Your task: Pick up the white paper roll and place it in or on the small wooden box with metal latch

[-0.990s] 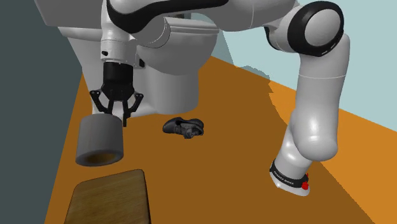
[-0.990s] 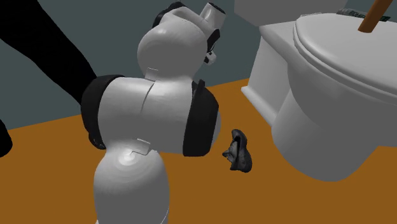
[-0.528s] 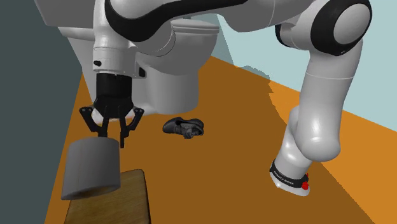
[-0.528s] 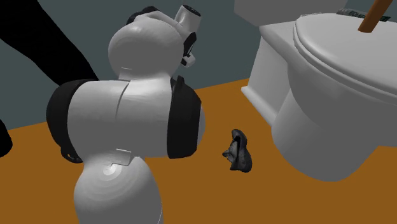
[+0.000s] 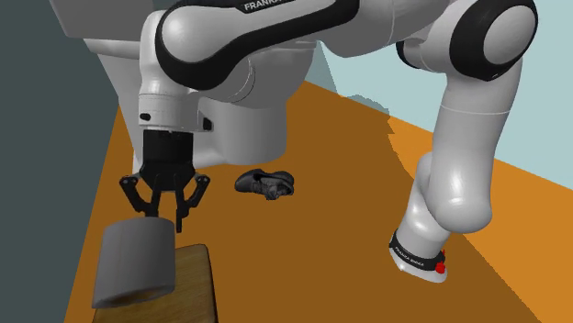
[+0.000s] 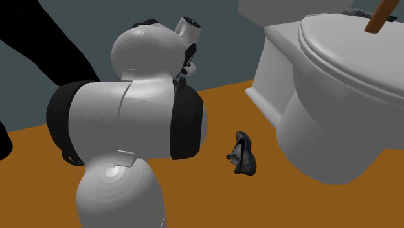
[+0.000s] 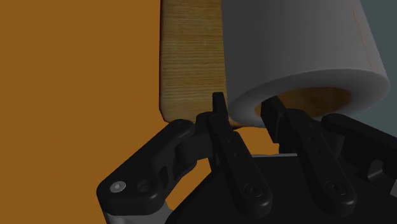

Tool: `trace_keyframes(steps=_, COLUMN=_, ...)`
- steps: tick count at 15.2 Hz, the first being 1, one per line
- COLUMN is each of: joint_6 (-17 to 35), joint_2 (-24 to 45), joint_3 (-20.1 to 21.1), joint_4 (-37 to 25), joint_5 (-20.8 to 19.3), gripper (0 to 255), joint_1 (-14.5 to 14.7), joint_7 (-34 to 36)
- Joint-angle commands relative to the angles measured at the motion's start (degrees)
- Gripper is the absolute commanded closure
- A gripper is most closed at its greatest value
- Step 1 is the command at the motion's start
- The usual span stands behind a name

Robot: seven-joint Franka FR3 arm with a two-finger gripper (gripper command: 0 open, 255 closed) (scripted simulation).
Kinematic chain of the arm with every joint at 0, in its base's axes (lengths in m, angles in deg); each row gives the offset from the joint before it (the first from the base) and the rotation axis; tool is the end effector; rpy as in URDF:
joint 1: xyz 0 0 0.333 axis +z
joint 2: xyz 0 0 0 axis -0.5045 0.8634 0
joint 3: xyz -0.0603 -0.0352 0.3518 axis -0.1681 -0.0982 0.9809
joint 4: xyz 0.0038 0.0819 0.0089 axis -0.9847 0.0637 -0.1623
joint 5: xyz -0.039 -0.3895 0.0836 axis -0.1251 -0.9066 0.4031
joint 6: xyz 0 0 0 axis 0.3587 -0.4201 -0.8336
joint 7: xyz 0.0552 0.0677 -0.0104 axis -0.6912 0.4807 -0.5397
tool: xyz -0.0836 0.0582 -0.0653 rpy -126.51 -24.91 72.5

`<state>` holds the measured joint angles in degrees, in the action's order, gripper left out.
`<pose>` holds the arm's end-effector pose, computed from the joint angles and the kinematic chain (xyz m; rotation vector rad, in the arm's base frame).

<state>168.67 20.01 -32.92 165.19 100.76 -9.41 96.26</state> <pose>0.4236 0.4448 0.4819 -2.7546 0.5865 0.5246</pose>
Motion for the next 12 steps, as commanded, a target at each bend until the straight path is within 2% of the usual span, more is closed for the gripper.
trace_keyframes(steps=1, joint_6=1.30, joint_2=0.52, joint_3=0.06, joint_4=1.04, joint_5=0.09, gripper=255, joint_1=0.11, joint_7=-0.57)
trace_keyframes(steps=5, joint_6=3.88, joint_2=1.53, joint_3=0.07, joint_4=2.81, joint_5=0.21, gripper=255, joint_1=0.31, joint_7=-1.53)
trace_keyframes(steps=12, joint_6=3.88, joint_2=1.52, joint_3=0.02, joint_4=2.81, joint_5=0.22, gripper=255, joint_1=0.36, joint_7=-1.54)
